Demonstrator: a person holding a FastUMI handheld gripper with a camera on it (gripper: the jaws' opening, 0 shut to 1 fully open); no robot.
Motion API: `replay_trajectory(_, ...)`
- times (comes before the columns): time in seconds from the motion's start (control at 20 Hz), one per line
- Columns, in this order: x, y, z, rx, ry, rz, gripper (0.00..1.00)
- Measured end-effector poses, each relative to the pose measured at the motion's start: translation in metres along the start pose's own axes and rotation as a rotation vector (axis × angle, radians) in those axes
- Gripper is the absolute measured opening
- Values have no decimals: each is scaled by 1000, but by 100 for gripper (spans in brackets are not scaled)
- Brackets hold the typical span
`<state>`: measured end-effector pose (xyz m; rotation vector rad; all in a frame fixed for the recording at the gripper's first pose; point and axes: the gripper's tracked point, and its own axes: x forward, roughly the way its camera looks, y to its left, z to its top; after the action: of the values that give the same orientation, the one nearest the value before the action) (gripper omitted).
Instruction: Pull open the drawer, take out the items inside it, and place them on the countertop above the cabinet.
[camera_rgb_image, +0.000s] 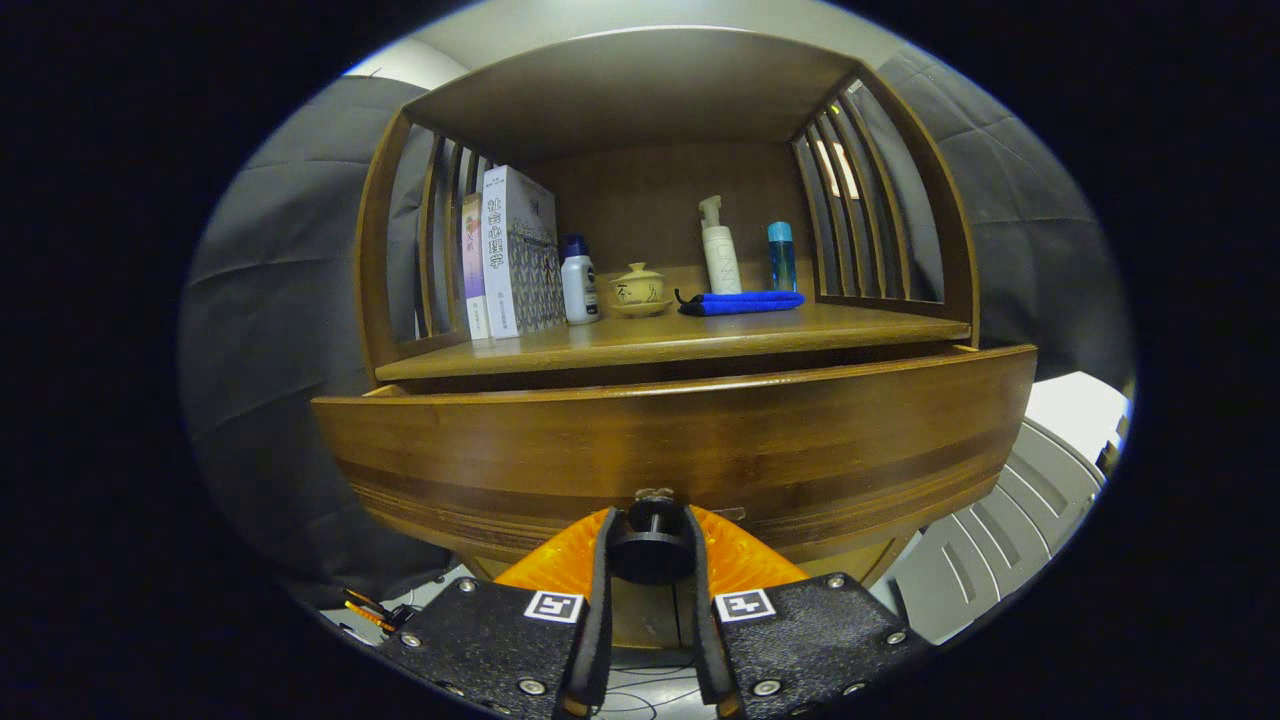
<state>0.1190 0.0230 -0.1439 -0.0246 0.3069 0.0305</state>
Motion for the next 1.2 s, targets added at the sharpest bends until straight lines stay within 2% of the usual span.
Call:
replay_trajectory(0.95,-85,5,-33,-38,-9,28,34)
replay_trajectory(1.2,-95,8,-36,-85,-36,51,35)
